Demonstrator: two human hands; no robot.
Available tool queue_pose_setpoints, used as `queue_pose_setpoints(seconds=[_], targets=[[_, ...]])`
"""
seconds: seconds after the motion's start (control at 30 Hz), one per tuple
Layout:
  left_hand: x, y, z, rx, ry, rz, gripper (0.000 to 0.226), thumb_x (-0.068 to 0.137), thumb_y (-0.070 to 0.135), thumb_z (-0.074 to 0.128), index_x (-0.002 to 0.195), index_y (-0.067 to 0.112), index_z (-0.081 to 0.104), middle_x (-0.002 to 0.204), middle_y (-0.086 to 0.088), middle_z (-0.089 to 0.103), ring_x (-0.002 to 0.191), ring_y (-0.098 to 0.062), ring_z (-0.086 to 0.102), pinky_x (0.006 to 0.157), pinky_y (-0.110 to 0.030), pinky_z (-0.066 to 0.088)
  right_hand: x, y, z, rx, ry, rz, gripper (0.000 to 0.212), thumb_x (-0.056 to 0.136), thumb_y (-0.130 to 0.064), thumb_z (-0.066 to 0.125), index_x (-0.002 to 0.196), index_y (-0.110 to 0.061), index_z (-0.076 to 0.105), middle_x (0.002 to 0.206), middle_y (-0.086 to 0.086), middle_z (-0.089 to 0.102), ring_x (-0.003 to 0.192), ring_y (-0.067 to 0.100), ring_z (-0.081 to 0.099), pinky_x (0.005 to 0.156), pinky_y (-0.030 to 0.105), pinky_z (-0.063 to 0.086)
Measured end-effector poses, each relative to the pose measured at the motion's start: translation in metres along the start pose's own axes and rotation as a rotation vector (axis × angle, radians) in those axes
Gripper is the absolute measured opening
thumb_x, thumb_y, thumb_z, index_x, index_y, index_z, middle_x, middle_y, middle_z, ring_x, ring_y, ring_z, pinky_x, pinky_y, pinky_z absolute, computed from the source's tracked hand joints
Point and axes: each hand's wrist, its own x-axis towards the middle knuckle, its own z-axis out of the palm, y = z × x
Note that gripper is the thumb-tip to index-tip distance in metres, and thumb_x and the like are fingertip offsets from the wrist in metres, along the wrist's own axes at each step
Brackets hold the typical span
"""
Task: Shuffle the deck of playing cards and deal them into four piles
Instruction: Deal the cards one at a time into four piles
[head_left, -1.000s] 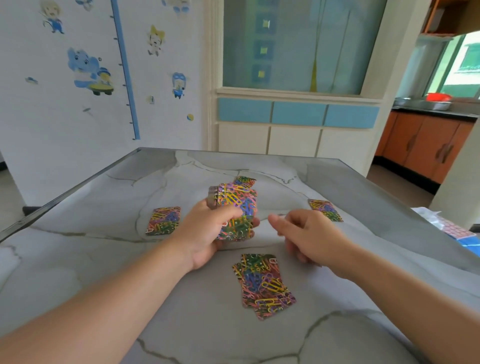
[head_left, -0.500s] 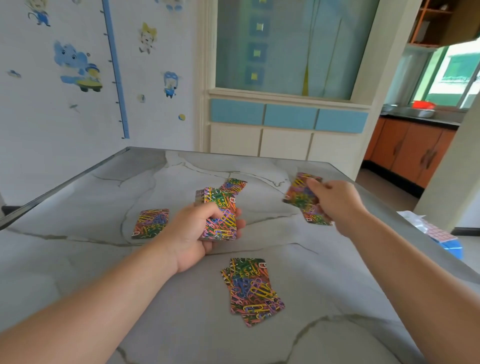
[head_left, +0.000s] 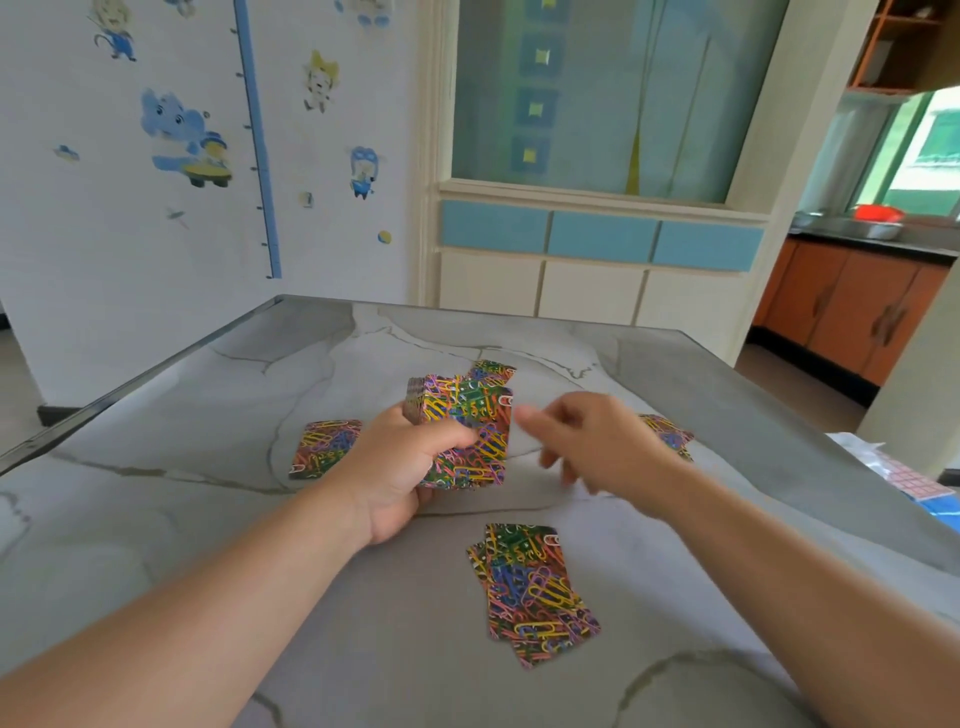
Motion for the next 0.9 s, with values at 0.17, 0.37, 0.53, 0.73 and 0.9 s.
queue_pose_setpoints(seconds=[0.17, 0.37, 0.53, 0.73, 0.9], targets=[[0.006, 0.004, -0.012, -0.153, 0.061, 0.064, 0.015, 0.086, 0.0, 0.061, 0.095, 0.002, 0.073, 0.09, -0.021, 0.075, 0.07, -0.028, 0.074, 0.061, -0.036, 0.061, 0.019, -0.029, 0.038, 0.133, -0.037, -0.109, 0.037, 0.095, -0.039, 0.058, 0.07, -0.011, 0.06, 0.054, 0.003, 0.068, 0.04, 0.011, 0.052, 0.038, 0.023, 0.037], [0.018, 0.004, -0.024, -0.413, 0.126, -0.028, 0.03, 0.089, -0.003, 0.04, 0.113, -0.002, 0.059, 0.097, -0.02, 0.074, 0.081, -0.032, 0.075, 0.068, -0.041, 0.062, 0.106, -0.038, 0.024, 0.388, 0.261, 0.148, 0.035, 0.094, -0.039, 0.057, 0.071, -0.012, 0.057, 0.044, -0.001, 0.055, 0.049, 0.021, 0.042, 0.042, 0.025, 0.03], [0.02, 0.0, -0.023, -0.285, 0.102, 0.017, 0.029, 0.09, -0.005, 0.043, 0.11, 0.001, 0.064, 0.099, -0.019, 0.072, 0.083, -0.032, 0.072, 0.07, -0.04, 0.058, 0.125, -0.003, 0.04, -0.328, 0.224, 0.328, 0.054, 0.093, -0.056, 0.048, 0.069, -0.009, 0.061, 0.055, 0.002, 0.059, 0.053, 0.023, 0.056, 0.049, 0.027, 0.036], [0.019, 0.001, -0.021, -0.215, 0.113, 0.038, 0.024, 0.089, -0.004, 0.05, 0.106, 0.003, 0.065, 0.096, -0.022, 0.072, 0.078, -0.03, 0.074, 0.063, -0.036, 0.059, 0.104, 0.009, 0.052, -0.298, 0.3, 0.08, 0.061, 0.093, -0.061, 0.04, 0.069, -0.008, 0.057, 0.066, 0.005, 0.06, 0.068, 0.026, 0.058, 0.06, 0.032, 0.039], [0.014, 0.004, -0.021, -0.108, 0.154, 0.072, 0.02, 0.081, -0.007, 0.06, 0.088, 0.008, 0.074, 0.081, -0.015, 0.074, 0.071, -0.028, 0.07, 0.068, -0.038, 0.057, 0.058, -0.021, 0.044, 0.178, 0.071, -0.115, 0.058, 0.087, -0.066, 0.054, 0.075, -0.01, 0.066, 0.058, -0.004, 0.067, 0.047, 0.007, 0.056, 0.051, 0.021, 0.043]])
